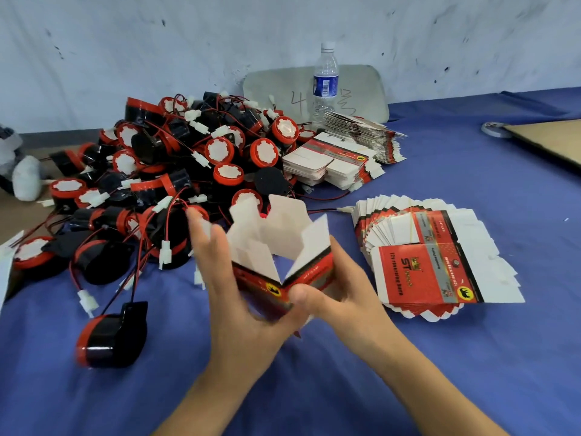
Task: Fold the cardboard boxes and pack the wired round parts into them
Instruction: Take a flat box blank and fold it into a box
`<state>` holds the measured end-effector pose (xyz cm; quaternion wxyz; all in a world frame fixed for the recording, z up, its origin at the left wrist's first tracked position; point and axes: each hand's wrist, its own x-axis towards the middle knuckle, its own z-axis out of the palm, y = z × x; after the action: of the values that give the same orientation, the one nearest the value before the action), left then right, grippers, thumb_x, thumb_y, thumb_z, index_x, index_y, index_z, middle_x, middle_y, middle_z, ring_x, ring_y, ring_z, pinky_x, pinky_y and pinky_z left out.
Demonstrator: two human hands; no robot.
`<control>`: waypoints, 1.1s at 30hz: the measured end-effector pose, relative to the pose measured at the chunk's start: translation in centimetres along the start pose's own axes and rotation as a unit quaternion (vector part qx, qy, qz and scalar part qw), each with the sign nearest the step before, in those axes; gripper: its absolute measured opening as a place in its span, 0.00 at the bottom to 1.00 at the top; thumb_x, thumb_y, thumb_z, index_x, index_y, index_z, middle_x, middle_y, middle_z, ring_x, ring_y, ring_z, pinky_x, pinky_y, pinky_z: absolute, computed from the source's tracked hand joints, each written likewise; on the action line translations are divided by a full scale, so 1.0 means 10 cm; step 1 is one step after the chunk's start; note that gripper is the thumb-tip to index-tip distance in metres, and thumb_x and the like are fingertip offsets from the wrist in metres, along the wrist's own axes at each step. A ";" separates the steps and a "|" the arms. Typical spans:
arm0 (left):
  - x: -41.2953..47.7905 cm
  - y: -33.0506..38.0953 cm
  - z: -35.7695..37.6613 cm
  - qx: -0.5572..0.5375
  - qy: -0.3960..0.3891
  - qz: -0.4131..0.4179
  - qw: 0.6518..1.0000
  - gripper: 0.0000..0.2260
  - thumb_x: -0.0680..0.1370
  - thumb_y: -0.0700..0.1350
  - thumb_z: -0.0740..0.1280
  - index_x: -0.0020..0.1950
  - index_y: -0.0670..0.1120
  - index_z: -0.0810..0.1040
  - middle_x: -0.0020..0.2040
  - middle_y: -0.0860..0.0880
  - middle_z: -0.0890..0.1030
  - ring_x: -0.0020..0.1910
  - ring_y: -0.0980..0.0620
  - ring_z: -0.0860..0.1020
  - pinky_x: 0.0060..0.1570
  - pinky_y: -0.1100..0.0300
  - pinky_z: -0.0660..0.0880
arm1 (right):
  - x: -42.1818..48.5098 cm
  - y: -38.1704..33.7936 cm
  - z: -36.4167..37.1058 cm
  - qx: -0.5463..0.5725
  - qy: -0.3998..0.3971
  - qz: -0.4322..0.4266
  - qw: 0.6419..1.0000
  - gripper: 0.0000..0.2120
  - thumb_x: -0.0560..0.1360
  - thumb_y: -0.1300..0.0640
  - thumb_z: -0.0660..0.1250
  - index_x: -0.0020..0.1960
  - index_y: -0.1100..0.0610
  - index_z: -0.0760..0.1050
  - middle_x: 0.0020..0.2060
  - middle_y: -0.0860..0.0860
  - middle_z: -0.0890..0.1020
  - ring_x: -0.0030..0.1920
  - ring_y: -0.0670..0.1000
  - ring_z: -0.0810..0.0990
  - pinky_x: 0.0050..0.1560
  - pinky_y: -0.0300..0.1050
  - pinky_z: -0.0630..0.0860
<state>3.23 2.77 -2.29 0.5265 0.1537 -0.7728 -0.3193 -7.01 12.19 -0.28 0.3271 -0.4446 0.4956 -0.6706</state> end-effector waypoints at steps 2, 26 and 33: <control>-0.01 0.02 0.03 0.062 0.048 0.043 0.996 0.47 0.70 0.62 0.73 0.76 0.66 0.42 0.76 0.30 0.44 0.75 0.30 0.51 0.67 0.33 0.63 | -0.02 0.01 0.04 -0.043 0.021 -0.034 0.998 0.39 0.67 0.54 0.74 0.73 0.46 0.60 0.63 0.36 0.75 0.62 0.38 0.75 0.57 0.32 0.72; 0.01 0.01 0.02 -0.172 -0.044 -0.142 0.974 0.49 0.65 0.63 0.75 0.75 0.68 0.45 0.70 0.54 0.69 0.69 0.55 0.71 0.60 0.66 0.72 | 0.09 0.11 -0.09 -0.098 0.084 -0.034 0.991 0.33 0.62 0.42 0.75 0.64 0.43 0.67 0.55 0.37 0.78 0.58 0.45 0.78 0.58 0.46 0.76; -0.04 0.15 0.08 -0.166 -0.049 -0.084 0.981 0.42 0.72 0.54 0.74 0.74 0.70 0.48 0.65 0.64 0.70 0.65 0.56 0.74 0.58 0.62 0.75 | 0.08 -0.02 -0.04 -0.087 0.149 -0.110 0.979 0.35 0.71 0.30 0.59 0.70 0.51 0.63 0.56 0.30 0.76 0.56 0.33 0.76 0.51 0.25 0.71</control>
<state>2.82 4.43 -1.76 0.4770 0.1131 -0.7185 -0.4934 -7.66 11.71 0.04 0.1342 -0.4185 0.5435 -0.7152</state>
